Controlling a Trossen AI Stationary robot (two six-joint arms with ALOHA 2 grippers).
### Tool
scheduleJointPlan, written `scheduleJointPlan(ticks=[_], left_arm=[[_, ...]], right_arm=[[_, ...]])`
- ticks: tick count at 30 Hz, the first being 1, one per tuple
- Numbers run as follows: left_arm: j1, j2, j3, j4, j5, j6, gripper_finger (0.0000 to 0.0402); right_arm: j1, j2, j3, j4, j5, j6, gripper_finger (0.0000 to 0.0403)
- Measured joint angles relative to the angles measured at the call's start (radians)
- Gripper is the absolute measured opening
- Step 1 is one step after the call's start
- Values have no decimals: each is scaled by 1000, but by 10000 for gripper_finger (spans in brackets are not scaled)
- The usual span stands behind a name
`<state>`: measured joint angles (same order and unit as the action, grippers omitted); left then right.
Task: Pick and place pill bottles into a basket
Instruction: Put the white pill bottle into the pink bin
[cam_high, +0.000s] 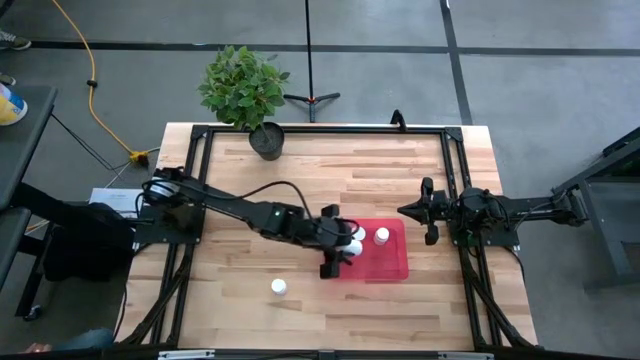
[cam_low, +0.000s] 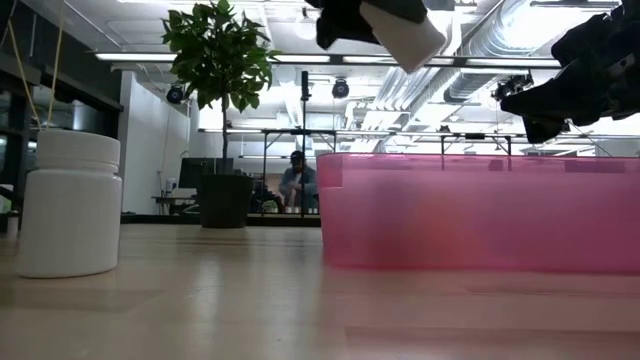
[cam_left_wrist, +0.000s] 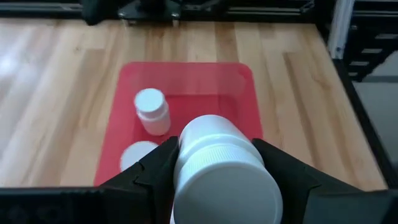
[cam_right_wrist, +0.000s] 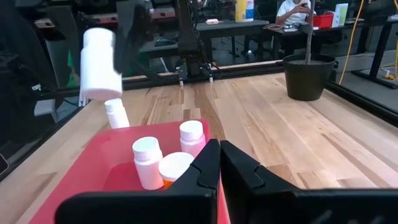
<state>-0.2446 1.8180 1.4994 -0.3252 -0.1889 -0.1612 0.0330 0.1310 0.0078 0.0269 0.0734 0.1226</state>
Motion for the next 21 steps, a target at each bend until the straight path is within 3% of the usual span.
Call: scheduleJointPlan(ticks=[10,21], left_arm=[[59,107,139,-143,129,0,221],[72,149,199,-238,165,-3,221]], right_arm=[[0,0,0,0,-1,-27,2],[0,0,0,0,-2,-44,6]])
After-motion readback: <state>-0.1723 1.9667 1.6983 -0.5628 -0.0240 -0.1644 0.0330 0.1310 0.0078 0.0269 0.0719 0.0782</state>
